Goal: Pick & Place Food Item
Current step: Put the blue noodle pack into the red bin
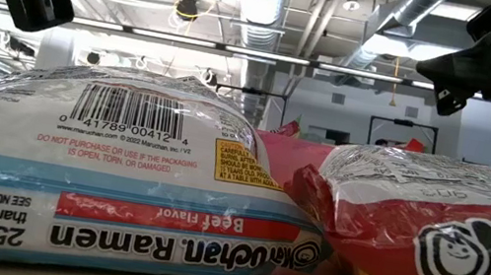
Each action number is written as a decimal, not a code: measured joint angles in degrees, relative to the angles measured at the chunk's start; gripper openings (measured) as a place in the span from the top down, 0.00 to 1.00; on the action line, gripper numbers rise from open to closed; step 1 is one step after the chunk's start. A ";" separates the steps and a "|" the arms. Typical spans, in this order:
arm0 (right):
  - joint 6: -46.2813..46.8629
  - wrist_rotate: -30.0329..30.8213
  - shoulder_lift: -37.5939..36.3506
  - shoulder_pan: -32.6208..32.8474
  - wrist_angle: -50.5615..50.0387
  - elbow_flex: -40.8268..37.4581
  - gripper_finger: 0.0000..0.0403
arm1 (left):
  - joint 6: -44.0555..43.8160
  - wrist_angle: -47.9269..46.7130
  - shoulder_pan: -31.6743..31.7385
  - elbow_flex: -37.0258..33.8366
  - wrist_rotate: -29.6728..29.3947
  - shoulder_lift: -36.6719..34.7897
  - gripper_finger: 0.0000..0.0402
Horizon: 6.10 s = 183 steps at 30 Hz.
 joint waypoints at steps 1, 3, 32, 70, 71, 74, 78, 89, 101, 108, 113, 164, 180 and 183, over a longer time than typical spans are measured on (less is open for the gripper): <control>0.00 0.00 0.00 0.00 0.00 0.00 1.00 | 0.00 -0.02 0.00 0.00 0.00 0.00 1.00; 0.00 0.00 0.00 0.00 0.00 0.00 1.00 | 0.00 -0.02 0.00 0.00 0.02 0.00 1.00; 0.00 0.00 0.00 -0.02 0.00 0.00 1.00 | 12.09 -33.50 -0.22 25.89 3.46 0.00 1.00; 0.00 0.00 0.00 0.00 0.00 0.00 1.00 | -41.15 -60.81 -8.63 39.70 -0.14 23.91 1.00; 0.00 0.00 0.00 -0.02 0.00 0.00 1.00 | -41.92 -60.63 -8.61 39.78 -0.25 24.68 1.00; 0.00 0.00 0.00 -0.02 0.00 0.00 1.00 | -44.21 -61.06 -8.43 39.65 -0.33 26.83 1.00; 0.01 0.00 0.00 -0.01 0.00 0.00 1.00 | -45.75 -60.84 -8.37 39.65 -0.58 27.94 1.00; 0.00 0.00 -0.02 0.00 0.00 0.00 1.00 | -45.72 -62.32 -7.95 39.65 -2.11 28.09 1.00; 0.00 0.00 -0.01 -0.01 0.00 0.00 1.00 | -47.03 -64.01 -5.68 39.65 -1.27 28.09 1.00; 0.00 0.00 0.00 0.00 0.00 0.00 1.00 | -47.01 -65.26 -5.68 39.65 0.83 28.09 0.97; 0.00 0.00 0.00 -0.02 0.00 0.00 1.00 | -47.01 -67.40 -5.40 39.65 0.85 28.09 0.88; 0.00 0.00 -0.01 -0.01 0.00 0.00 1.00 | -49.92 -62.85 -2.25 34.58 0.89 28.09 0.66; 0.00 0.00 0.00 -0.02 0.00 0.00 1.00 | -49.75 -59.95 -2.14 34.58 0.01 30.72 0.66; 0.00 0.00 -0.02 0.00 0.00 0.00 1.00 | -49.48 -59.11 -1.90 34.53 -0.17 31.10 0.66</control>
